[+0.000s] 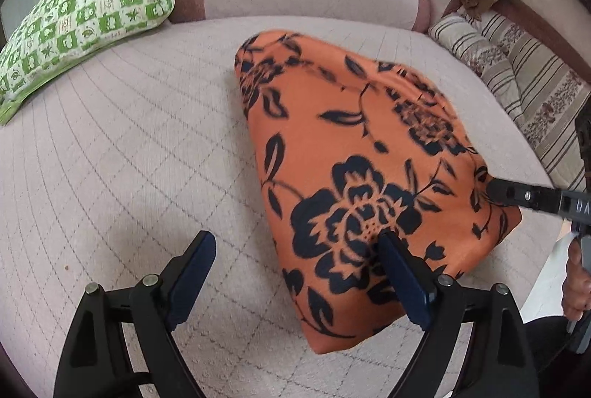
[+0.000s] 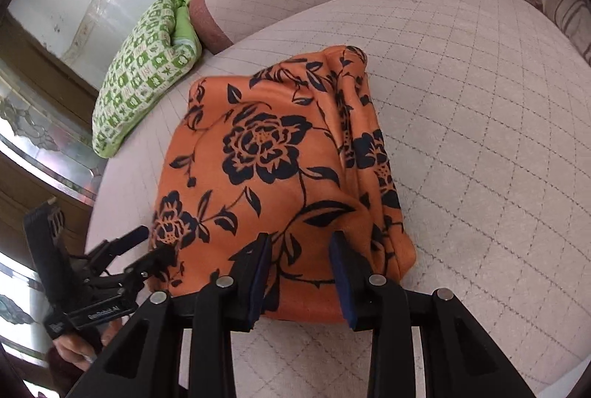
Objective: Fold small clothes
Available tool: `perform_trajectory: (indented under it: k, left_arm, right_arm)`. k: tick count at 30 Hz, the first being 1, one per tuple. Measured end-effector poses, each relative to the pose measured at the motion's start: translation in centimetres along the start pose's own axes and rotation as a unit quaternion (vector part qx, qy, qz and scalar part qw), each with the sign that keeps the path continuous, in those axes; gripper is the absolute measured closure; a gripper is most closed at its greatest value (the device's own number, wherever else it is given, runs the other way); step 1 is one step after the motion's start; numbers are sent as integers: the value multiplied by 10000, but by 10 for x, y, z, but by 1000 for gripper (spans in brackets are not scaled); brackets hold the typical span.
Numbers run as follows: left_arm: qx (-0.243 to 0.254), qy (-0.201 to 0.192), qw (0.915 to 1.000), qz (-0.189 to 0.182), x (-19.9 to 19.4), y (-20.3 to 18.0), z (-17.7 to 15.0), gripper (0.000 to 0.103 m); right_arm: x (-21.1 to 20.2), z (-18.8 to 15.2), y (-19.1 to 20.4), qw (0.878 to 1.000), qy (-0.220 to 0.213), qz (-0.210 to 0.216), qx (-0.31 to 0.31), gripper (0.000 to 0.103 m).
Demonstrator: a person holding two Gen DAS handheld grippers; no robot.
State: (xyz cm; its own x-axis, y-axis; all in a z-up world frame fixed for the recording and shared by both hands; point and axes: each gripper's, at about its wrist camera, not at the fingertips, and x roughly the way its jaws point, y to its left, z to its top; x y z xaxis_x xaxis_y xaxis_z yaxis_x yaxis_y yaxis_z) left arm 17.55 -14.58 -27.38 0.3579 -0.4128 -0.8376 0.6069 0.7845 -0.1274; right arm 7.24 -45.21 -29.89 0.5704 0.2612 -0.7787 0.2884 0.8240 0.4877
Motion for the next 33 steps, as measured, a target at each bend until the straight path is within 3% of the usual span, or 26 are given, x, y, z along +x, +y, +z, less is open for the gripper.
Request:
perform_trajectory:
  k: [3, 6, 12, 13, 16, 19, 24, 27, 33]
  left_arm:
    - [-8, -110, 9999, -56, -4, 1, 7, 12]
    - [-12, -95, 9999, -70, -1, 4, 12, 12]
    - [130, 20, 9999, 3, 5, 14, 13, 12]
    - [196, 58, 9998, 14, 7, 15, 12, 12]
    - [364, 116, 9993, 38, 14, 13, 9, 12]
    - [518, 105, 9986, 94, 12, 12, 8, 12]
    - [649, -128, 9977, 133, -5, 11, 7, 12]
    - [528, -318, 9978, 237, -17, 16, 7, 12]
    - [-161, -330, 9984, 420, -15, 41, 11, 12]
  right_arm:
    - [-3, 26, 0, 9998, -83, 146, 133, 66]
    - [7, 60, 14, 9999, -61, -100, 22, 66]
    - [64, 118, 49, 9997, 125, -205, 40, 66]
    - [77, 124, 51, 9994, 180, -280, 76, 66]
    - [122, 136, 40, 9930, 356, -1122, 130, 69]
    - [131, 139, 25, 9941, 315, -912, 492, 71]
    - [91, 126, 33, 9958, -31, -840, 368, 68]
    - [52, 101, 33, 9977, -236, -574, 290, 68]
    - [4, 41, 45, 9979, -220, -595, -152, 68]
